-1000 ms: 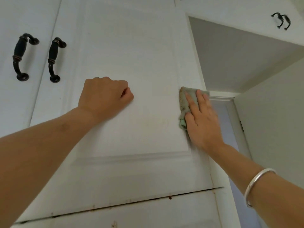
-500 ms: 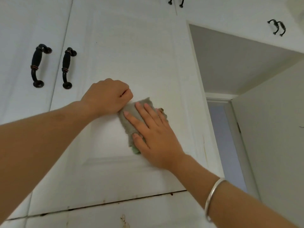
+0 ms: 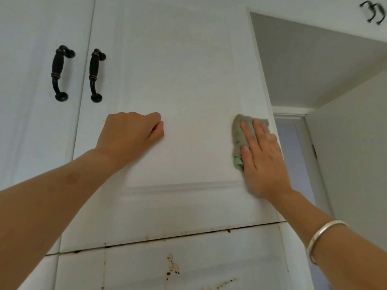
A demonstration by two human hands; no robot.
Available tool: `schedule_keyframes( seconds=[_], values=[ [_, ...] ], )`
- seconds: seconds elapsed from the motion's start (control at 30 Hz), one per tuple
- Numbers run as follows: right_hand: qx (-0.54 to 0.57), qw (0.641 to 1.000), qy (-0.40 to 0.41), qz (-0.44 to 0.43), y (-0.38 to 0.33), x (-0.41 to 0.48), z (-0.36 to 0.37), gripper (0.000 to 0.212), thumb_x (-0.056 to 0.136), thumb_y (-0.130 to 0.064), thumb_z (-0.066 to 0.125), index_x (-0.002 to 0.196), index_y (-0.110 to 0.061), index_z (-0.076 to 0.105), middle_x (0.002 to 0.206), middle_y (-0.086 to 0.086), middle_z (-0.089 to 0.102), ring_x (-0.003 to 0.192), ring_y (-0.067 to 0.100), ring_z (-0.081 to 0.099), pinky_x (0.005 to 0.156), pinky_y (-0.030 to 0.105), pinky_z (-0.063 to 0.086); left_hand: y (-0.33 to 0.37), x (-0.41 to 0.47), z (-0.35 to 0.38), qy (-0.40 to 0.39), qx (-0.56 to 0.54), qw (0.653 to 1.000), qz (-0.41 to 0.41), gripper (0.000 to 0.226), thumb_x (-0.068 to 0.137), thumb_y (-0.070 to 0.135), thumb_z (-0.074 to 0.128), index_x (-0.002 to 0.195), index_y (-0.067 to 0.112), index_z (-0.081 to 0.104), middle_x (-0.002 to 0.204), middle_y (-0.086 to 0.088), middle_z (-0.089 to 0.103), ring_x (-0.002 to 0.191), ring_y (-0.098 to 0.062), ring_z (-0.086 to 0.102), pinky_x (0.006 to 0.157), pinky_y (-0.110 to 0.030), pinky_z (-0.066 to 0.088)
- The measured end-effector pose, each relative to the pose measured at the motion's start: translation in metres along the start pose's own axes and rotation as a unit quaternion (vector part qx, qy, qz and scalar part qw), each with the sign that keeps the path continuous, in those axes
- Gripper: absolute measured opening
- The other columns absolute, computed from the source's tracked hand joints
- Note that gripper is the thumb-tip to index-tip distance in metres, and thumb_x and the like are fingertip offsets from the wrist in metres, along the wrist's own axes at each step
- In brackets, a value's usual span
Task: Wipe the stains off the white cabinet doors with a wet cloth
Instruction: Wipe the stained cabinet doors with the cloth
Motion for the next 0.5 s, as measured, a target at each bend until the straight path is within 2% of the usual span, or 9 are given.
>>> schedule_keyframes(
  seconds=[0.1, 0.2, 0.4, 0.5],
  values=[
    [0.021, 0.999, 0.02, 0.038, 0.009, -0.017, 0.001, 0.057, 0.097, -0.041, 0.013, 0.153, -0.031, 0.015, 0.163, 0.002, 0.009, 0.15, 0.019, 0.004, 0.122, 0.039, 0.006, -0.001, 0.002, -0.001, 0.01, 0.0, 1.0, 0.011, 0.029, 0.085, 0.022, 0.039, 0.06, 0.017, 0.023, 0.042, 0.001, 0.021, 0.041, -0.017, 0.014, 0.048, -0.022, 0.013],
    [0.036, 0.996, 0.025, 0.074, 0.005, -0.031, 0.005, 0.059, 0.097, -0.041, 0.014, 0.154, -0.028, 0.02, 0.163, 0.006, 0.008, 0.15, 0.022, 0.004, 0.121, 0.037, 0.007, 0.0, 0.003, -0.004, 0.003, -0.01, 1.0, 0.001, 0.035, 0.09, 0.017, 0.045, 0.06, 0.016, 0.026, 0.042, -0.001, 0.024, 0.04, -0.017, 0.017, 0.047, -0.023, 0.017],
    [0.068, 0.992, -0.005, 0.103, 0.008, -0.07, -0.001, 0.06, 0.094, -0.04, 0.018, 0.153, -0.025, 0.024, 0.162, 0.006, 0.007, 0.149, 0.022, 0.005, 0.118, 0.024, 0.001, 0.004, -0.002, -0.013, -0.051, -0.018, 0.999, 0.004, 0.034, 0.091, 0.016, 0.043, 0.06, 0.012, 0.031, 0.044, -0.005, 0.029, 0.038, -0.017, 0.02, 0.048, -0.023, 0.02],
    [0.109, 0.985, -0.007, 0.134, 0.007, -0.082, -0.004, 0.055, 0.098, -0.034, 0.024, 0.152, -0.024, 0.023, 0.162, 0.005, 0.006, 0.149, 0.021, 0.004, 0.119, 0.026, 0.003, 0.011, -0.015, -0.014, -0.083, -0.007, 0.996, 0.01, 0.032, 0.091, 0.016, 0.046, 0.061, 0.01, 0.036, 0.043, -0.005, 0.029, 0.037, -0.017, 0.019, 0.047, -0.023, 0.017]
  ],
)
Point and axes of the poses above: each hand's wrist, its own x-axis towards the middle knuckle, its own z-axis out of the palm, y = z × x, the point moved 1 cm from there along x, towards the middle knuckle
